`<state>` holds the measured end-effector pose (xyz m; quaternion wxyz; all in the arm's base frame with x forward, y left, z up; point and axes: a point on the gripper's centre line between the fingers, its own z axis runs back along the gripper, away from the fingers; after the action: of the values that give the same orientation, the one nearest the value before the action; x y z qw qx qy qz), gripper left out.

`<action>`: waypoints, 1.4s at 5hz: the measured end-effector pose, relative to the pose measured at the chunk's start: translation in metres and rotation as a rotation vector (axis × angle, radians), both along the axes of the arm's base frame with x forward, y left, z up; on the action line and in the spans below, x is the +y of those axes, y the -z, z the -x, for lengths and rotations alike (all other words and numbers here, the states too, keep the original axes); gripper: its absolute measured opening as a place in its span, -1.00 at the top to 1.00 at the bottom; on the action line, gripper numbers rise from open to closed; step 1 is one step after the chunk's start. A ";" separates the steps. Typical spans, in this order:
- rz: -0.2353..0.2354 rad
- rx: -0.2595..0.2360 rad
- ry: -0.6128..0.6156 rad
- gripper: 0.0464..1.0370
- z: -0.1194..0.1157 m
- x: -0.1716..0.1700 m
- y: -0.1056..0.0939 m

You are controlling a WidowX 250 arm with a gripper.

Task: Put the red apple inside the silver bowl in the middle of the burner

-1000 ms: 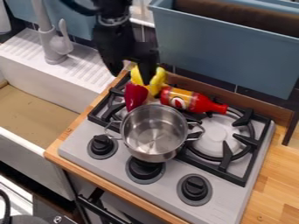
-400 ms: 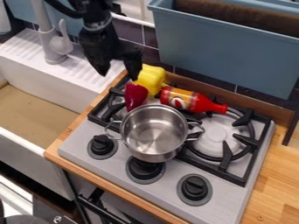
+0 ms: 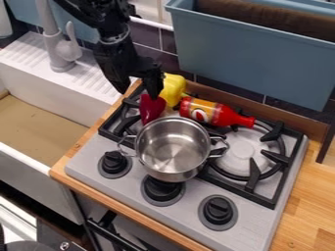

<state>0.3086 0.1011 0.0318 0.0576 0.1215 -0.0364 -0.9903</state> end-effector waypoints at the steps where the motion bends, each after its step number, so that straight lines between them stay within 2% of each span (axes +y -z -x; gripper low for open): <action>1: -0.018 -0.004 0.014 -0.92 0.001 -0.002 0.004; 3: -0.043 -0.003 0.014 -0.92 0.001 -0.011 0.017; 4: -0.033 0.024 0.007 -0.92 0.001 -0.018 0.027; 5: -0.059 0.046 0.004 -0.92 -0.001 -0.022 0.038; 6: -0.073 0.044 0.004 -0.92 -0.003 -0.024 0.039; 7: -0.077 0.039 0.002 -0.81 -0.004 -0.023 0.039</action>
<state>0.3123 0.0782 -0.0070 0.0525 0.1041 0.0029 -0.9932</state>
